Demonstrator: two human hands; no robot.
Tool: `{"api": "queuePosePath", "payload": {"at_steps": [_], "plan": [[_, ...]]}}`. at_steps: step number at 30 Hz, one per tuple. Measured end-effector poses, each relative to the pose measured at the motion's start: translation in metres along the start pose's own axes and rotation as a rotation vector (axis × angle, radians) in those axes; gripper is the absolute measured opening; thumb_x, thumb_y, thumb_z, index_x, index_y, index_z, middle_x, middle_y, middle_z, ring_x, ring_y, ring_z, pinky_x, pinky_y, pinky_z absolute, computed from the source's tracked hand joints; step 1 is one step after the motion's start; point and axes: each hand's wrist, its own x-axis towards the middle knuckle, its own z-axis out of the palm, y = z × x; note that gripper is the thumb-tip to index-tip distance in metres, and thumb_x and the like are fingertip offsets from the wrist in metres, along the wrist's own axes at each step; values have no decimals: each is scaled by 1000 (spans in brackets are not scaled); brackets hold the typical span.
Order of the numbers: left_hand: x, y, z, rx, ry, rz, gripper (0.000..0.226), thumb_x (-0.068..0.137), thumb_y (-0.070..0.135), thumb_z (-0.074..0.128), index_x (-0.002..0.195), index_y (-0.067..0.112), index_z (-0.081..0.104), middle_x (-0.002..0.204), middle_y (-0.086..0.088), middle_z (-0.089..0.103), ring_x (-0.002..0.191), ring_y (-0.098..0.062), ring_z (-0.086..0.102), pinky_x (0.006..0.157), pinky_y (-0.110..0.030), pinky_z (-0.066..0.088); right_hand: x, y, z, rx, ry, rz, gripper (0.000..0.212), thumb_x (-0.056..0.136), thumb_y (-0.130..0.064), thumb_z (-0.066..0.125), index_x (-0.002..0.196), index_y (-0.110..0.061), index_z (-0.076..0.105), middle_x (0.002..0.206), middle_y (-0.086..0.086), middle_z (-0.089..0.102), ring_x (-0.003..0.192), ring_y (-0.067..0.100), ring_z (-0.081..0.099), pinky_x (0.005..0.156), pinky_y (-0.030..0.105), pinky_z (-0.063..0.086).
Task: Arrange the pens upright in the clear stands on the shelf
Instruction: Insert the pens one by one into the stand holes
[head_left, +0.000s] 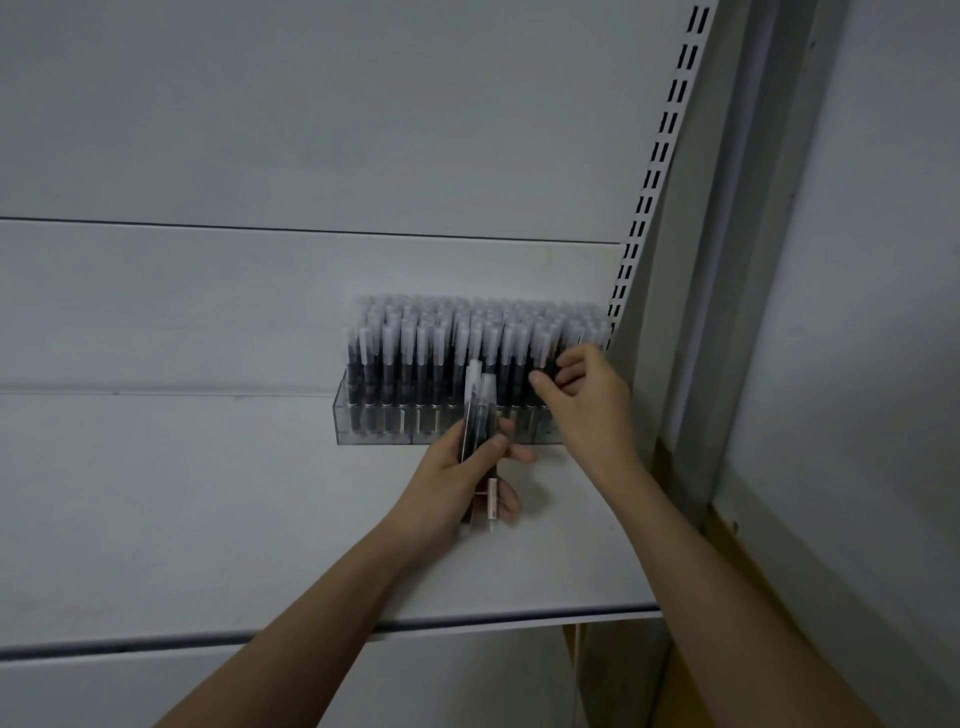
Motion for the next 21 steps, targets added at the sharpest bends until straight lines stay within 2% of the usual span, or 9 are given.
{"api": "queuePosePath", "payload": {"at_steps": [2, 4, 6, 10, 13, 14, 16, 18, 21], "plan": [[0, 1, -1, -9, -27, -3, 21, 102, 17, 50, 121, 9, 53, 105, -12, 73, 53, -25, 62, 46, -27, 49, -15, -3, 0, 194, -91, 80, 16, 94, -31, 67, 100, -17, 62, 92, 0, 65, 85, 15, 65, 75, 30, 56], [1, 1, -1, -14, -56, -12, 21, 101, 18, 51, 121, 10, 55, 105, -16, 73, 54, -24, 62, 47, -28, 50, -29, -9, 0, 416, -343, 216, 17, 96, -26, 64, 105, -12, 68, 99, 7, 70, 92, 20, 70, 74, 28, 59], [1, 0, 1, -15, -80, -34, 23, 102, 21, 51, 123, 11, 54, 104, -17, 73, 55, -25, 64, 50, -31, 52, -35, -13, -2, 538, -464, 278, 17, 96, -18, 64, 105, -5, 70, 100, 10, 74, 90, 16, 73, 71, 24, 58], [1, -4, 4, -68, -95, -79, 26, 103, 24, 46, 125, 11, 52, 106, -14, 73, 60, -30, 66, 55, -35, 57, -20, -10, -16, 492, -276, 231, 12, 91, -23, 71, 93, -11, 72, 89, 6, 75, 80, 16, 69, 71, 28, 56], [0, -3, 4, -75, -54, -95, 20, 102, 21, 50, 116, 7, 49, 101, -13, 73, 58, -31, 66, 52, -34, 57, -3, -13, -31, 537, -56, 216, 16, 86, -22, 76, 90, -10, 66, 83, 6, 71, 72, 16, 66, 62, 28, 55], [0, -3, 4, -49, -41, -86, 19, 101, 20, 52, 114, 7, 49, 98, -12, 73, 53, -28, 63, 47, -30, 53, 3, -15, -36, 501, 5, 186, 20, 86, -22, 77, 92, -7, 65, 83, 9, 71, 69, 16, 66, 60, 26, 55], [-1, -4, 2, 28, -17, -60, 20, 101, 20, 53, 112, 4, 50, 81, -12, 67, 40, -19, 48, 36, -22, 36, 12, -19, -43, 393, 86, 104, 27, 86, -24, 77, 95, -3, 61, 85, 11, 69, 67, 18, 66, 60, 24, 57], [-1, -5, 1, 71, -21, -45, 29, 101, 23, 53, 114, -2, 48, 65, -6, 50, 37, -14, 33, 34, -20, 25, 18, -20, -44, 307, 134, 44, 27, 86, -27, 76, 93, -7, 60, 85, 9, 68, 70, 20, 68, 62, 28, 60], [-1, -4, 2, 31, -40, -66, 32, 103, 27, 48, 116, -2, 49, 63, -2, 34, 42, -13, 24, 35, -21, 21, 24, -20, -38, 227, 183, 1, 25, 86, -30, 77, 85, -14, 57, 79, 6, 66, 69, 22, 67, 65, 35, 60]]}}
